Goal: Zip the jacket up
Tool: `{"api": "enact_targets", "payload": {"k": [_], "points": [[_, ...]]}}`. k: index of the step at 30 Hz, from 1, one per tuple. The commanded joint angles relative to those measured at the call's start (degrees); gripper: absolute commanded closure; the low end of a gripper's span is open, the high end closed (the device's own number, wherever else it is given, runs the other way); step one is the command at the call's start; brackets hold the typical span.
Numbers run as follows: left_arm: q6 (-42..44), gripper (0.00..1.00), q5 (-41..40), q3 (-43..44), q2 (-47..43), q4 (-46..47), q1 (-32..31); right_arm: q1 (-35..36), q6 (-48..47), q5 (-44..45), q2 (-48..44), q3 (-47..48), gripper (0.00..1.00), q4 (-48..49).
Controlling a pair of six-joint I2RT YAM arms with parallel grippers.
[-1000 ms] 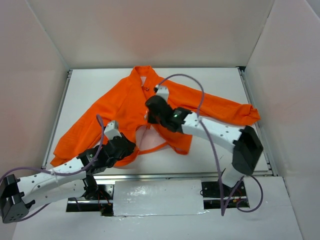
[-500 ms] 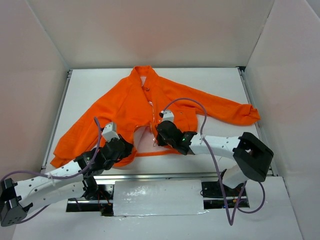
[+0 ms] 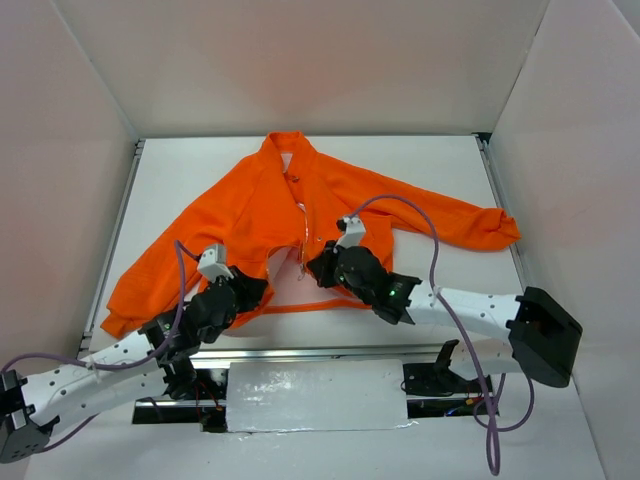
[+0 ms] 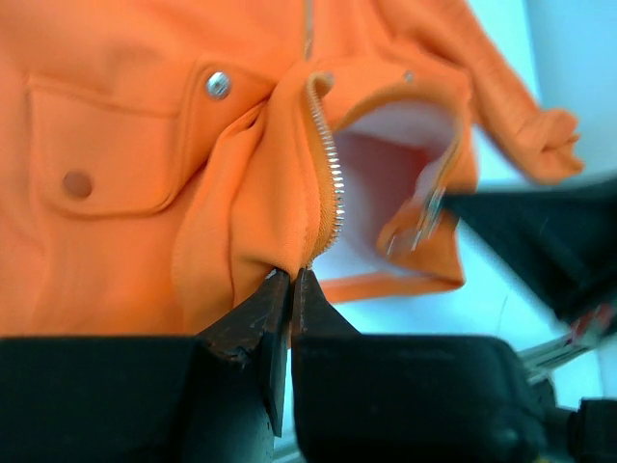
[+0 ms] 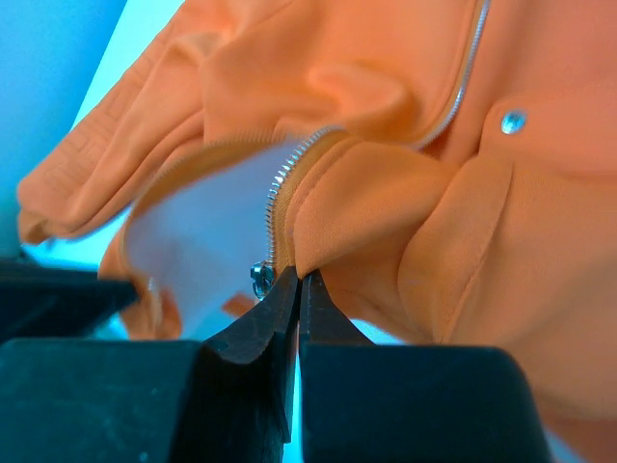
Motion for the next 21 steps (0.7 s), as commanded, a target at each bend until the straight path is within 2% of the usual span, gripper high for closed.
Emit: {"api": "enact_targets", "payload": {"k": [1, 8, 11, 14, 21], "points": [[4.1, 1.0, -3.76, -0.11, 2.23, 13.68, 0.2, 3.99, 8.21, 3.54, -5.01, -2.46, 1.0, 0.27], [6.39, 1.0, -4.39, -0.29, 9.08, 27.14, 0.12, 11.2, 20.53, 13.21, -6.09, -0.54, 1.0, -13.33], [6.13, 1.0, -3.95, -0.55, 10.06, 29.18, 0.12, 12.52, 24.57, 15.85, -4.16, 1.48, 1.0, -18.26], [5.0, 1.0, -3.07, -1.51, 9.63, 30.94, 0.2, 13.14, 26.96, 17.79, -2.57, 1.93, 1.0, -18.47], [2.35, 1.0, -0.17, -3.54, 8.74, 32.35, 0.2, 13.14, 25.38, 17.7, -1.87, 0.96, 1.0, -14.07]]}}
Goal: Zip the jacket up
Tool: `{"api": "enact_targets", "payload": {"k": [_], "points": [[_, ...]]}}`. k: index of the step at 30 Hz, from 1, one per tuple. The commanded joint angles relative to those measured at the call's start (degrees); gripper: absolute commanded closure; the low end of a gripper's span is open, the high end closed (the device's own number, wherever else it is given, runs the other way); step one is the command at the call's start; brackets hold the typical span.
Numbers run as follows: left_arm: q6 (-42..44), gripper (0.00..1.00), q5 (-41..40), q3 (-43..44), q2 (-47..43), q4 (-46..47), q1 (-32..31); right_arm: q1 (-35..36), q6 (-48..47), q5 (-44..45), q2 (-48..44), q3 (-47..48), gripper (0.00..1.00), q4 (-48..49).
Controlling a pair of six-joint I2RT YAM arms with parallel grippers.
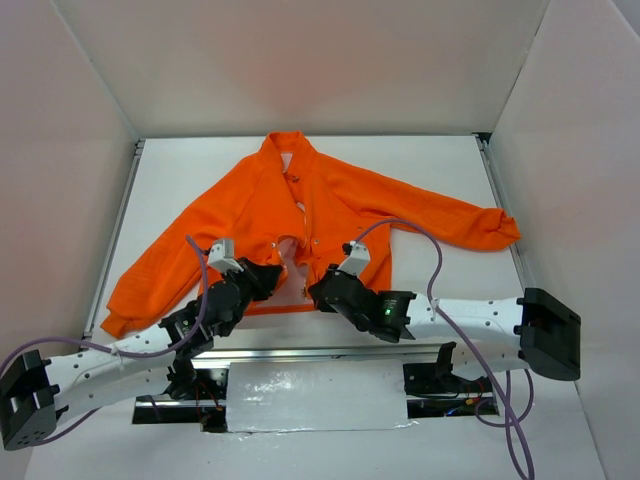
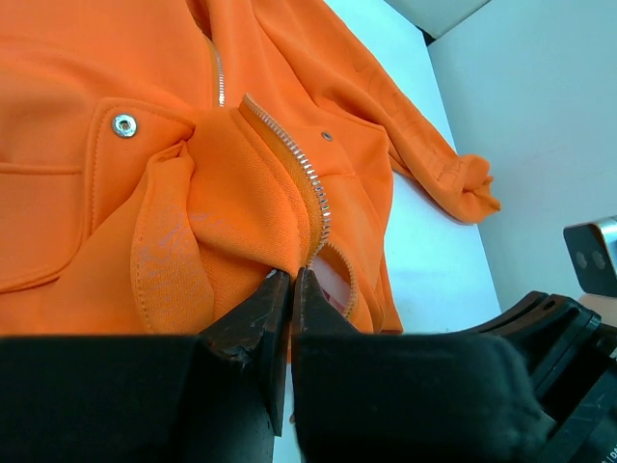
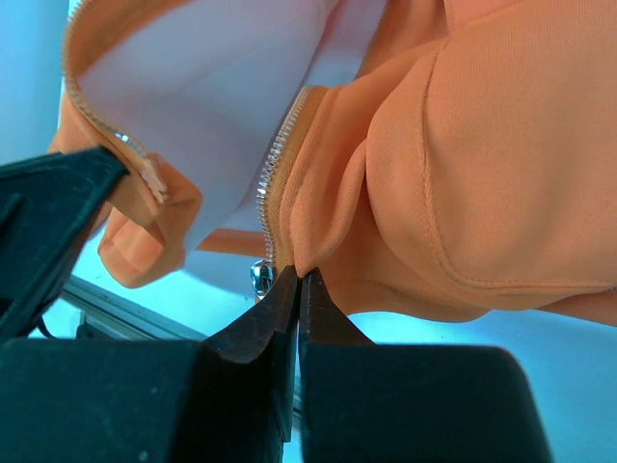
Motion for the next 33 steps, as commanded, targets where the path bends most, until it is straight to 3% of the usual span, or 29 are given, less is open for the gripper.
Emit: {"api": "enact_targets", "payload": {"k": [1, 13, 33], "points": [[-1.89, 1.0, 1.32, -0.33, -0.92, 5.44, 0.12, 0.4, 0.03, 3.32, 0.5, 1.53, 1.0, 3.19], [-4.79, 1.0, 5.8, -1.82, 1.37, 8.52, 0.12, 0.4, -3.67, 2.62, 0.85, 1.97, 1.0, 7.25], [-4.79, 1.0, 6.6, -3.67, 3.39, 11.33, 0.2, 0.4, -5.17, 1.3, -0.29, 0.83, 1.0, 9.01]]}}
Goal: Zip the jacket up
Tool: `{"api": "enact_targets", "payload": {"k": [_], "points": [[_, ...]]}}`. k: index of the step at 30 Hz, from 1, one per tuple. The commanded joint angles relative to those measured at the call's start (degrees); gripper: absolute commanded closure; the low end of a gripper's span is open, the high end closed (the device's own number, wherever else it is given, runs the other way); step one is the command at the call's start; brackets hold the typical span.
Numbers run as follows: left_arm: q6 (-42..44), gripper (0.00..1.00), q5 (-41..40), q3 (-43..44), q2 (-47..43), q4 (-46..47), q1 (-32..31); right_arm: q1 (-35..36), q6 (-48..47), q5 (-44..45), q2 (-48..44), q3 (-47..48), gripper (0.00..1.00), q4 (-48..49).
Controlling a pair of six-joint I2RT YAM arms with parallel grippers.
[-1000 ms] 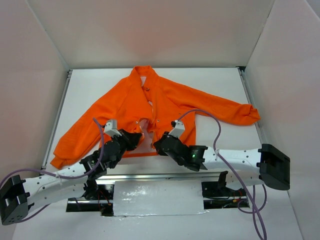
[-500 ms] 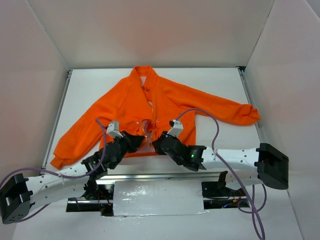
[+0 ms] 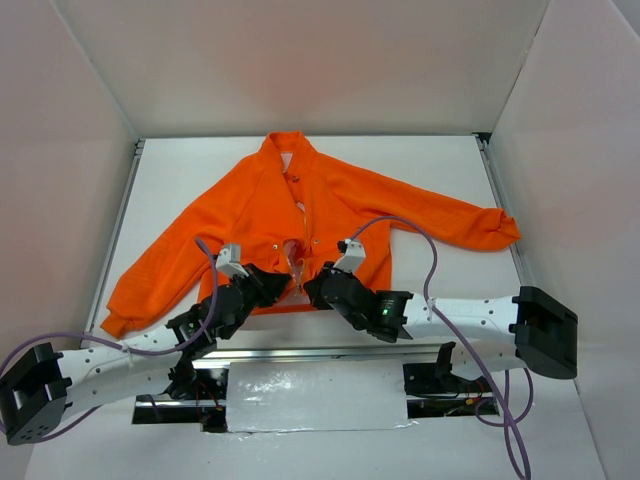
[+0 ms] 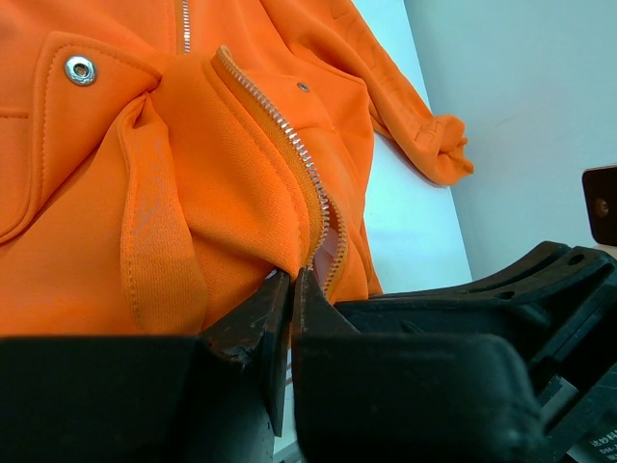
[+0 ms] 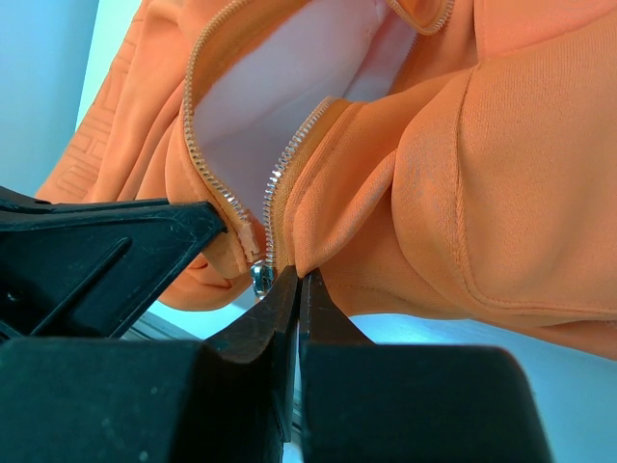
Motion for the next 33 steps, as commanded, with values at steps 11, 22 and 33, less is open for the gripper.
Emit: {"api": "enact_targets", "payload": {"k": [11, 22, 33], "points": [[-0.7, 1.0, 0.52, 0.05, 0.04, 4.67, 0.2, 0.38, -0.99, 1.35, -0.6, 1.62, 1.0, 2.98], [-1.14, 1.0, 0.96, -0.22, 0.31, 4.75, 0.2, 0.38, -1.43, 2.4, -0.86, 2.06, 1.0, 2.62], [-1.41, 1.0, 2.1, -0.92, 0.66, 5.02, 0.2, 0.46, -1.79, 3.54, -0.51, 2.85, 1.0, 2.1]]}}
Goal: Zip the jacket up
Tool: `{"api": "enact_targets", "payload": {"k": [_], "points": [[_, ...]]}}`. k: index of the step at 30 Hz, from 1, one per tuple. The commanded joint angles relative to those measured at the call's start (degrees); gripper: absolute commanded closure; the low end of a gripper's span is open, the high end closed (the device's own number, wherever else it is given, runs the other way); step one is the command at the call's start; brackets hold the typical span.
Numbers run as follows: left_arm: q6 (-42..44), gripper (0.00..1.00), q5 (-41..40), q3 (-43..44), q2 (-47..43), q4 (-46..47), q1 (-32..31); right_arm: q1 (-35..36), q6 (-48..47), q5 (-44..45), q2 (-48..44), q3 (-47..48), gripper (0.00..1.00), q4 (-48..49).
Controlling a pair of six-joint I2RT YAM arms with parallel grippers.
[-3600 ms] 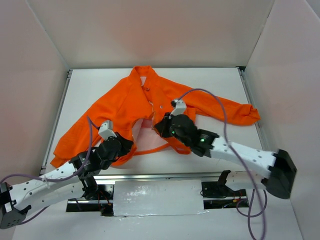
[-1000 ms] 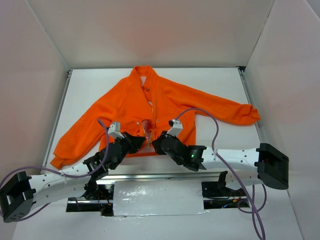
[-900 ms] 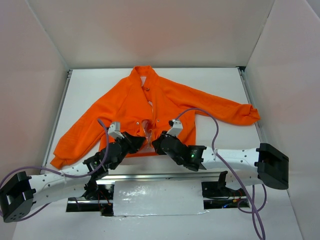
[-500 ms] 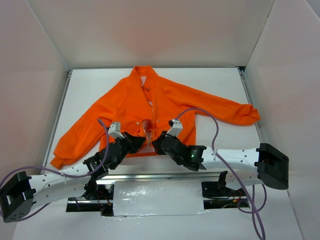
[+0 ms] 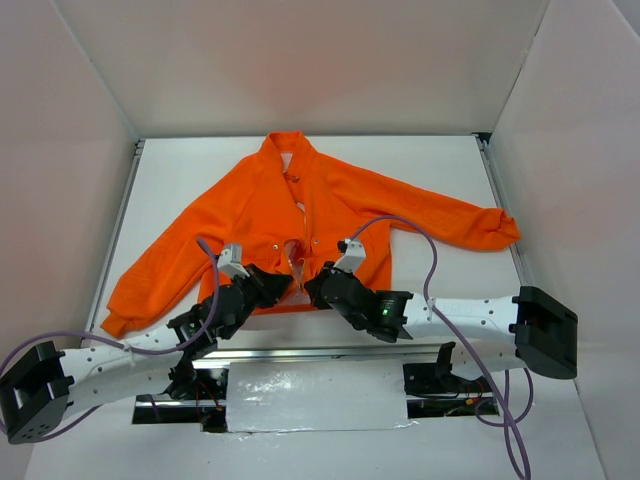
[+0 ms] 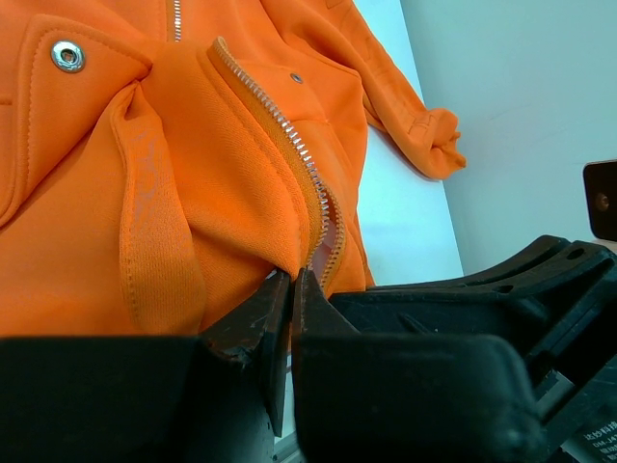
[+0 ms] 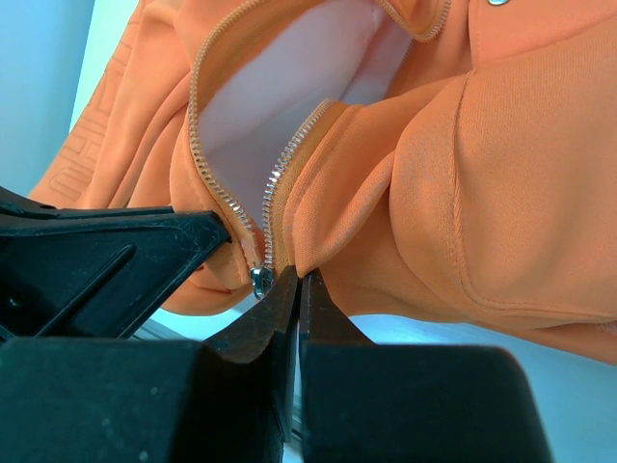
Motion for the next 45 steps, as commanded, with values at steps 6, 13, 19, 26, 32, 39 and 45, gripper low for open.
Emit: {"api": "enact_targets", "payload": {"k": [6, 13, 19, 26, 32, 39, 45], "points": [[1.22, 1.0, 1.93, -0.46, -0.5, 3.8, 0.16, 0.35, -1.57, 3.39, 0.11, 3.46, 1.0, 1.46], [4.29, 1.0, 3.16, -0.46, -1.03, 3.44, 0.07, 0.53, -1.83, 3.39, 0.02, 3.46, 1.0, 1.11], [6.49, 1.0, 2.82, -0.37, -0.5, 3.0, 0.07, 0.35, -1.57, 2.96, 0.81, 4.87, 1.0, -1.61], [9.49, 1.0, 3.17, -0.2, -0.32, 3.44, 0.16, 0.35, -0.6, 2.25, 2.74, 7.59, 1.0, -6.89], [10.45, 1.0, 3.43, -0.72, -1.11, 3.88, 0.07, 0.35, -0.16, 1.64, 4.15, 8.83, 1.0, -8.39], [14.05, 1.0, 7.29, -0.37, -1.64, 4.41, 0.16, 0.35, -2.97, -0.65, 3.36, 6.98, 1.0, -4.61], [19.23, 1.0, 10.46, 0.42, -0.77, 2.48, 0.07, 0.35, -3.94, -0.74, 2.13, 7.07, 1.0, -5.75]]}}
